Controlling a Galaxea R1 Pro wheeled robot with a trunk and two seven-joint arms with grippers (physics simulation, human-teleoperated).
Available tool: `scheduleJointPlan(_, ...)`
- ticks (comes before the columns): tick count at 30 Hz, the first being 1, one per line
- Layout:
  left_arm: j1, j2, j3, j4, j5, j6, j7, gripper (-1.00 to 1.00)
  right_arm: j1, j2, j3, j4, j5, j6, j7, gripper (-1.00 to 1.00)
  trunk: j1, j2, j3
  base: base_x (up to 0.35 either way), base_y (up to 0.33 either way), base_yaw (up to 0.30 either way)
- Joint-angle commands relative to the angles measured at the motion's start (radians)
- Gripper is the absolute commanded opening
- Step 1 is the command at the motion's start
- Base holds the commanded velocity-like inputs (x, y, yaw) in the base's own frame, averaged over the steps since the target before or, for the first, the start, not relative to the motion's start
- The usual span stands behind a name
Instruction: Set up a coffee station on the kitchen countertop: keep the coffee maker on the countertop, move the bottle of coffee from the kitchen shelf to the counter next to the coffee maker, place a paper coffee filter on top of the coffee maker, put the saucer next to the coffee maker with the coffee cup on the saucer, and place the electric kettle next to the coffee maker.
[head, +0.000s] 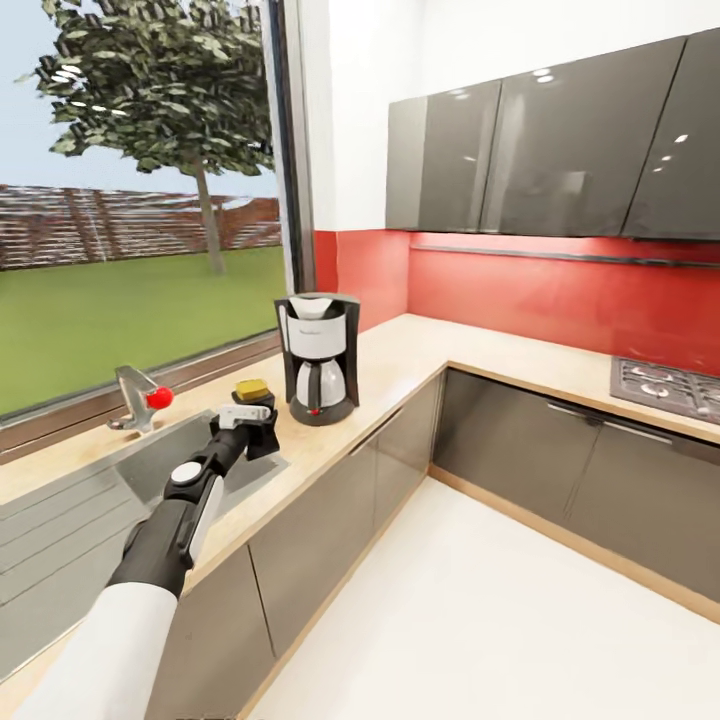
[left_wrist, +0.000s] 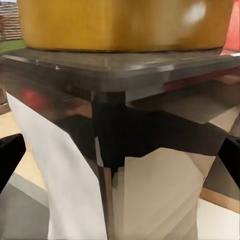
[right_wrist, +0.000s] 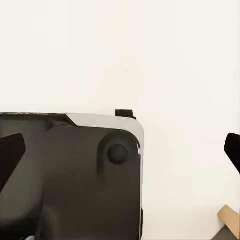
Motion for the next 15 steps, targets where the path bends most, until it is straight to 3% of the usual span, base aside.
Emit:
scheduleJointPlan(1, 0.000, -0.001, 0.004, -0.001, -0.006, 0.005, -0.006, -1.00, 0.000, -0.001, 0.009, -0.001, -0.009, -0.002, -0.002, 1.00, 0.001, -0.002, -0.002, 0.021, -0.012, 0.237)
scheduleJointPlan(6, 0.036, -0.001, 0.004, 0.002, -0.006, -0.005, 0.065, -1.00, 0.000, -0.001, 0.009, -0.001, -0.009, -0.002, -0.002, 1.00, 0.001, -0.002, -0.002, 0.006, -0.003, 0.261)
scheduleJointPlan(8, 0.055, -0.001, 0.003, 0.003, -0.005, -0.060, 0.097, -1.00, 0.000, -0.001, 0.009, -0.001, -0.009, -0.002, -0.002, 1.00, 0.001, -0.002, -0.002, 0.001, 0.000, 0.268)
scheduleJointPlan(10, 0.061, -0.001, 0.002, 0.010, -0.004, -0.103, 0.107, -1.00, 0.000, 0.000, 0.009, -0.001, -0.009, -0.002, -0.002, 1.00, 0.001, -0.002, -0.003, 0.000, 0.000, 0.269)
scheduleJointPlan(15, 0.070, -0.004, 0.001, 0.033, -0.005, -0.119, 0.114, -1.00, 0.000, -0.001, 0.010, -0.001, -0.005, -0.004, -0.001, 1.00, 0.001, -0.002, -0.004, 0.121, 0.000, 0.147)
